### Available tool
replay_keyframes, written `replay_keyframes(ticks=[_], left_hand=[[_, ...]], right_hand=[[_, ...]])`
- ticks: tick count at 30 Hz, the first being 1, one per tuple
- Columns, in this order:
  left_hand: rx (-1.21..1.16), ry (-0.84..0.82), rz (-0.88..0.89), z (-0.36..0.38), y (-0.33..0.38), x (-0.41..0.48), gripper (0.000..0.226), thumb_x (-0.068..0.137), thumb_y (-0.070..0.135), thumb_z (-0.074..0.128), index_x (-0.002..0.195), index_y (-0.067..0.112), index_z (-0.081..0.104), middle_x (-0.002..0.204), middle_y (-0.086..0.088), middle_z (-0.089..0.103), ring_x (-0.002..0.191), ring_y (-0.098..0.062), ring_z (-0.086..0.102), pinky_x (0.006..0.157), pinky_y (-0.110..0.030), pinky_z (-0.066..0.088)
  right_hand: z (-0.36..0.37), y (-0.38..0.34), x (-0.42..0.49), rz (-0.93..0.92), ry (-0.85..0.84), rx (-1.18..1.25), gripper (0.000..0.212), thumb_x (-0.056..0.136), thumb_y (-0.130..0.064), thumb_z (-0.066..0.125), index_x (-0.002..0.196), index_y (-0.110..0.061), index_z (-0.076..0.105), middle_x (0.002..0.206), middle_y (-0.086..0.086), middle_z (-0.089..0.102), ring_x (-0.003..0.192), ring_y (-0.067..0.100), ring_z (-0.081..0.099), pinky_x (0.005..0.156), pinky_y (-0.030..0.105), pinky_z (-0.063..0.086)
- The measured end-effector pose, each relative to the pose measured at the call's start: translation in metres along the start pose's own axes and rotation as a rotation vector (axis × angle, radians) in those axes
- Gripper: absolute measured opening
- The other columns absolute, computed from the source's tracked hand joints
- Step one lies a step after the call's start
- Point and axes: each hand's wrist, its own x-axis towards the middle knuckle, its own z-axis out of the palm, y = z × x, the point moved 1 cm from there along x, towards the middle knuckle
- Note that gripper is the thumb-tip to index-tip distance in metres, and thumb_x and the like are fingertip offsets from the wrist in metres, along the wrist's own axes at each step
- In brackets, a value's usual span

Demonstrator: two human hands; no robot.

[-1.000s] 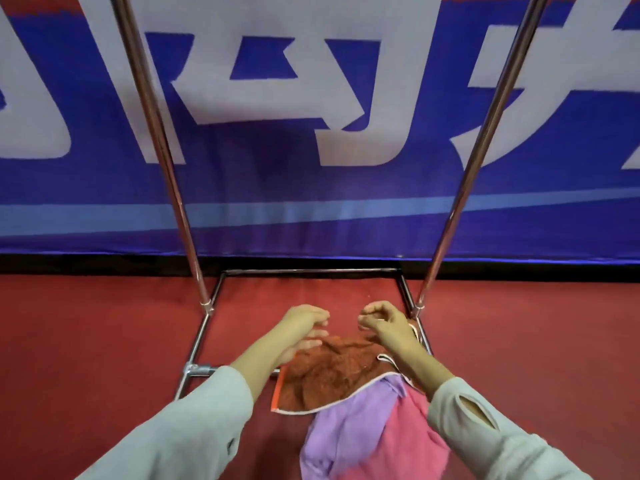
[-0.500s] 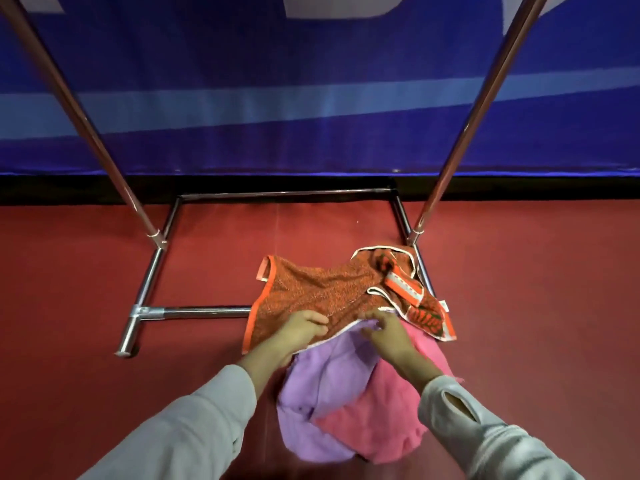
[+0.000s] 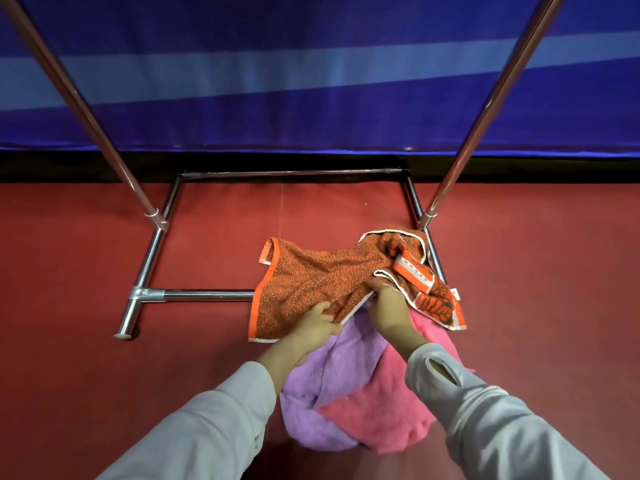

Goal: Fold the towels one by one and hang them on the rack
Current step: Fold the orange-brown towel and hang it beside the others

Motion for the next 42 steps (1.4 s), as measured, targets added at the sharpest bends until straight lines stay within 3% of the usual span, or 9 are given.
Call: replay_keyframes(ticks=[7,12,14,16,19,24,28,35,42], left_hand=[[-0.078,0.098,0.071,0.006,0.003,0.007,0.066,0.087,0.002,0.063,0.145,0.013,0.034,0.111,-0.015,0.060,0.086,-0.015,0.055,0.067,-0.020,0.044],[0.236,0.399,0.002,0.004,0.007,0.004,0.037,0.084,0.028,0.066,0.120,0.025,0.060,0.128,-0.013,0.052,0.119,-0.035,0.048,0.098,-0.034,0.043],[0.155,0.521,-0.036,-0.004,0.013,-0.005,0.023,0.088,0.032,0.062,0.109,0.024,0.064,0.126,-0.013,0.042,0.120,-0.036,0.041,0.102,-0.034,0.038],[-0.157,0.555,0.089,-0.015,0.029,-0.014,0.003,0.087,0.021,0.062,0.089,0.019,0.063,0.112,-0.015,0.055,0.110,-0.038,0.054,0.095,-0.041,0.044],[-0.424,0.561,0.302,-0.029,0.064,-0.041,0.011,0.083,0.010,0.056,0.077,0.018,0.060,0.089,-0.015,0.067,0.089,-0.030,0.064,0.087,-0.046,0.050],[-0.280,0.483,0.636,-0.034,0.152,-0.130,0.022,0.082,0.005,0.058,0.065,0.018,0.061,0.065,0.004,0.058,0.061,-0.007,0.050,0.063,-0.026,0.043],[-0.175,0.437,0.739,-0.039,0.201,-0.200,0.030,0.079,0.001,0.061,0.058,0.015,0.045,0.053,0.002,0.039,0.042,-0.003,0.033,0.045,-0.020,0.028],[-0.413,0.339,0.837,-0.044,0.250,-0.307,0.018,0.076,-0.005,0.065,0.072,0.010,0.057,0.062,-0.003,0.057,0.055,-0.010,0.054,0.055,-0.022,0.046],[-0.851,0.031,0.751,-0.047,0.243,-0.353,0.033,0.083,0.007,0.066,0.112,-0.009,0.060,0.092,-0.020,0.068,0.079,-0.026,0.068,0.072,-0.031,0.056]], right_hand=[[-0.005,0.000,-0.006,-0.138,0.138,-0.052,0.006,0.083,-0.009,0.059,0.080,-0.007,0.064,0.088,0.012,0.061,0.087,0.035,0.060,0.075,0.037,0.043],[-0.031,-0.031,-0.026,-0.299,0.250,0.341,0.022,0.093,-0.020,0.054,0.072,-0.018,0.047,0.078,-0.002,0.047,0.078,0.010,0.042,0.075,0.026,0.036],[-0.047,-0.045,-0.032,-0.294,0.263,0.445,0.029,0.097,-0.014,0.052,0.072,-0.021,0.040,0.067,-0.007,0.044,0.065,0.003,0.040,0.069,0.029,0.036],[-0.061,-0.056,-0.037,-0.285,0.282,0.423,0.028,0.098,-0.014,0.051,0.074,-0.020,0.038,0.063,-0.010,0.041,0.060,-0.002,0.041,0.066,0.029,0.034],[-0.076,-0.071,-0.046,-0.229,0.211,0.417,0.021,0.094,-0.022,0.059,0.081,-0.015,0.043,0.065,-0.010,0.045,0.057,-0.003,0.043,0.067,0.028,0.035],[-0.108,-0.105,-0.077,-0.367,-0.072,0.404,0.042,0.074,-0.032,0.083,0.105,-0.028,0.056,0.093,-0.011,0.068,0.083,0.005,0.060,0.081,0.025,0.048],[-0.156,-0.147,-0.098,-0.472,0.164,0.390,0.007,0.088,-0.015,0.068,0.092,-0.020,0.066,0.088,-0.002,0.067,0.084,0.010,0.056,0.081,0.034,0.046],[-0.230,-0.234,-0.160,-0.566,0.106,0.637,0.014,0.094,-0.018,0.060,0.102,-0.024,0.070,0.099,-0.005,0.072,0.093,0.006,0.064,0.087,0.023,0.048],[-0.254,-0.289,-0.201,-0.443,0.272,0.880,0.021,0.093,-0.008,0.051,0.085,-0.015,0.070,0.092,0.013,0.071,0.086,0.020,0.063,0.081,0.035,0.051]])
